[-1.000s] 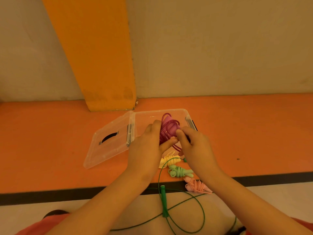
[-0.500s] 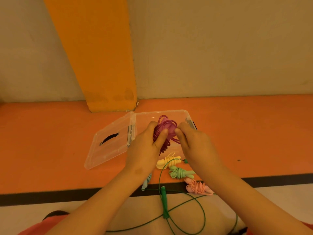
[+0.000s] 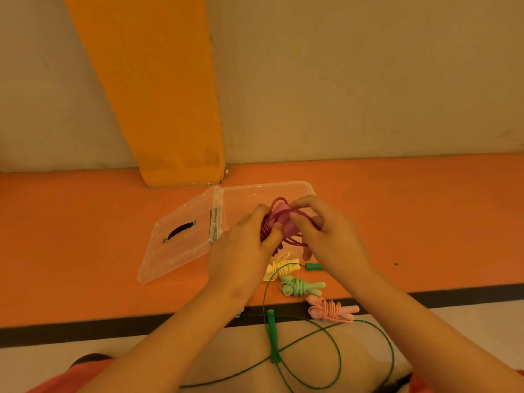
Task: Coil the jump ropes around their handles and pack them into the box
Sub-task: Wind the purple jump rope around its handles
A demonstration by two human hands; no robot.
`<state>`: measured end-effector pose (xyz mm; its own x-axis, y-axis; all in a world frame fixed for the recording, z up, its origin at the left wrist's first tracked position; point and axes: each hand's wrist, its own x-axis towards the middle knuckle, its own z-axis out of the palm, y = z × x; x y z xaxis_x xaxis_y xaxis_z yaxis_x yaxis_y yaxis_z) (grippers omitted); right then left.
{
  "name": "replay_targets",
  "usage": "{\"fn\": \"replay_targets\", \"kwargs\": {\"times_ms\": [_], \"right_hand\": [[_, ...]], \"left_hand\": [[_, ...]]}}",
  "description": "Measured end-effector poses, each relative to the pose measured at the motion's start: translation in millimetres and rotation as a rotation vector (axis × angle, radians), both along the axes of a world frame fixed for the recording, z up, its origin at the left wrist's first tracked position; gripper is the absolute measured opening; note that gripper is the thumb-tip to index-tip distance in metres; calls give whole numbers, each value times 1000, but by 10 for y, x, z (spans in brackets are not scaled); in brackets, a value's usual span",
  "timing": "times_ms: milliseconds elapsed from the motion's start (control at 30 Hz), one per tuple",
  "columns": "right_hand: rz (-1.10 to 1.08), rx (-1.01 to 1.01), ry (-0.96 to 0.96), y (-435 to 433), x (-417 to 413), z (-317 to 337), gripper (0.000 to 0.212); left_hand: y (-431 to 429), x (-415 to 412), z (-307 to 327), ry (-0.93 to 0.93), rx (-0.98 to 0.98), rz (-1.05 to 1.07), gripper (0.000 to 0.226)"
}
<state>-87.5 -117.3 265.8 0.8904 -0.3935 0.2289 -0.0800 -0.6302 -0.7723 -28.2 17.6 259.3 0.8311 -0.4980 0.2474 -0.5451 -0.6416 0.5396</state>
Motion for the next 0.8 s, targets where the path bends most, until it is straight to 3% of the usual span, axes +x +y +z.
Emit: {"fn": "replay_targets", "kwargs": {"times_ms": [167,300,433,800], "right_hand": [[47,103,60,34,-18,32,20],[44,287,58,41,12,22,9],[93,363,73,55,-2,87,26],[102,479,109,10,12,133,10]], "left_hand": [[48,36,25,-6,32,-13,25],[61,35,48,-32,56,-22,26],[90,55,78,-82,88,-21,28],[119,38,96,-65,131,-52,30]]}}
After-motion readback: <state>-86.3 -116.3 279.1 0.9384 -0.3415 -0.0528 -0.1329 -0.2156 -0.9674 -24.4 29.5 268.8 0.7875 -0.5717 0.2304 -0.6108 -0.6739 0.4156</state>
